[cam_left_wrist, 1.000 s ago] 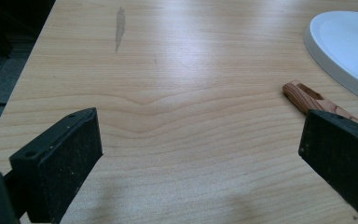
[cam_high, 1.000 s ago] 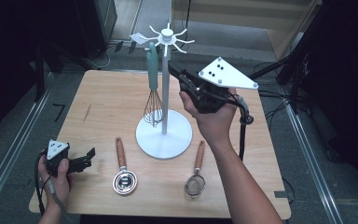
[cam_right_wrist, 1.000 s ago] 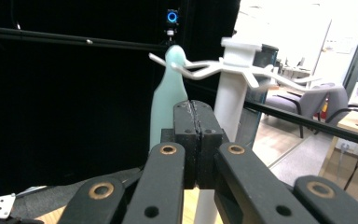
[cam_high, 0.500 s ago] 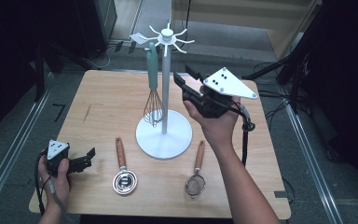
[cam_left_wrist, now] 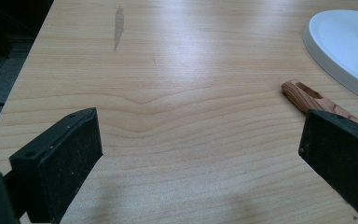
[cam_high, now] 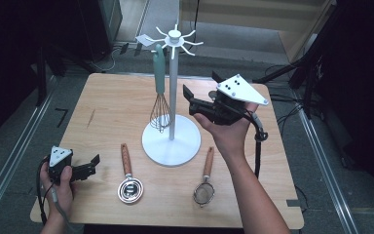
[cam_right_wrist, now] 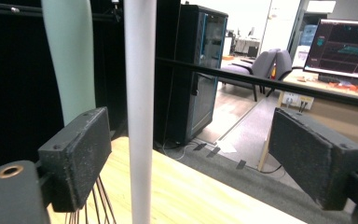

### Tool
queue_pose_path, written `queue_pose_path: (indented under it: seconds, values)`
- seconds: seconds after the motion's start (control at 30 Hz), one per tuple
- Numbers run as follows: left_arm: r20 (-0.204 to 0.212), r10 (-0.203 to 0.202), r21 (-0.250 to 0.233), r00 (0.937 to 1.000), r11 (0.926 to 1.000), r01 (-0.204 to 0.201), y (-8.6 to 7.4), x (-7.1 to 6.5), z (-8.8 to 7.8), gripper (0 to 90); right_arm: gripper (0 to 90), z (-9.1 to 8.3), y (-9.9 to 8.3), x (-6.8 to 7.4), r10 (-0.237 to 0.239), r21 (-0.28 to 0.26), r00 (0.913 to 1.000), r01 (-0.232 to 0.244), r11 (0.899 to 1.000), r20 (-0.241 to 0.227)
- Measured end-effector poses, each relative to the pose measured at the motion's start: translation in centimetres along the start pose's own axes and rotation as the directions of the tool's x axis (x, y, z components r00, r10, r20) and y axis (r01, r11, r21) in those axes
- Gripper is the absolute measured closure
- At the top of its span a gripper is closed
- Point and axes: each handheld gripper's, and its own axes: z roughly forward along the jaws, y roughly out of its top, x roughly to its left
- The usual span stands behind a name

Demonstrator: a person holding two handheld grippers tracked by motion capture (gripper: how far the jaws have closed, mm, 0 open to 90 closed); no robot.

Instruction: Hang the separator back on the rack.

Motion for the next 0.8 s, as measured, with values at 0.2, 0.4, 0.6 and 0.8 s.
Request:
queue_pose_path:
  seconds: [0.2,0.4,0.6,0.8]
  values:
    - [-0.001,0.002,0.001,1.0,1.0,-0.002,0.0,0.0,0.0,0.0,11.6,-0.1,-0.9,-0.5,0.017,0.033,0.9998,-0.017,0.999,0.013]
    - [-0.001,0.003,0.0,1.0,1.0,-0.003,0.0,0.0,0.0,0.0,13.1,-0.2,-2.3,-0.8,0.026,0.055,0.9994,-0.028,0.998,0.023]
    - [-0.001,0.004,-0.001,1.0,1.0,-0.004,0.0,0.0,0.0,0.0,14.3,-0.3,-4.0,-1.0,0.042,0.082,0.9984,-0.045,0.996,0.039]
    - [-0.001,0.004,-0.001,1.0,1.0,-0.004,0.0,0.0,0.0,0.0,16.3,-0.4,-5.8,-1.5,0.067,0.108,0.9957,-0.074,0.991,0.063]
